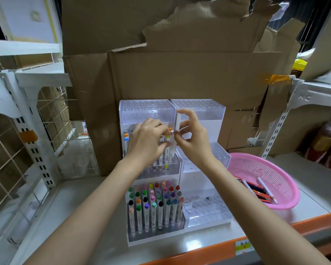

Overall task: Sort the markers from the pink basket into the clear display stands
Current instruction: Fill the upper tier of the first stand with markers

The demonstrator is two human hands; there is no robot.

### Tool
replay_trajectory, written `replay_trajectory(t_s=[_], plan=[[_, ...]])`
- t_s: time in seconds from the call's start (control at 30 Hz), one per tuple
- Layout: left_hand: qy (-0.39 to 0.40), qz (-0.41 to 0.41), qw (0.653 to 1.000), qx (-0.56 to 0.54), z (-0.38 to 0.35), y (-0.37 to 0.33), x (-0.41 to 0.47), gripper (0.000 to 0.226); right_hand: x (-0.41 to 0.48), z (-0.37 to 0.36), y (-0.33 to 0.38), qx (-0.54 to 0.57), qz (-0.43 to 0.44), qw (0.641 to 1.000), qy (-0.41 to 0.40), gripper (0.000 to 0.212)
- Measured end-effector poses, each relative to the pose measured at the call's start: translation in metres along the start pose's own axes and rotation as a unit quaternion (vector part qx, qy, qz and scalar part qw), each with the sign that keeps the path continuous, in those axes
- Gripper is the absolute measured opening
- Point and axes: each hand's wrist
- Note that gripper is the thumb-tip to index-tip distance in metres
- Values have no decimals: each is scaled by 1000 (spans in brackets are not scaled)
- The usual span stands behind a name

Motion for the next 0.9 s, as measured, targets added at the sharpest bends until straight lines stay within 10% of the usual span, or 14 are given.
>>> replay_trajectory(t_s=[0.9], plan=[[32,-31,999,31,8,15,-26,43,-19,-10,-13,-51,3,998,32,38]])
Point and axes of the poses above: each hand's wrist, its own x-axis towards the middle knuckle, its own z-axis out of the back of the hand, y = z × x, and after that the axes turned 9 degrees about y, right-handed
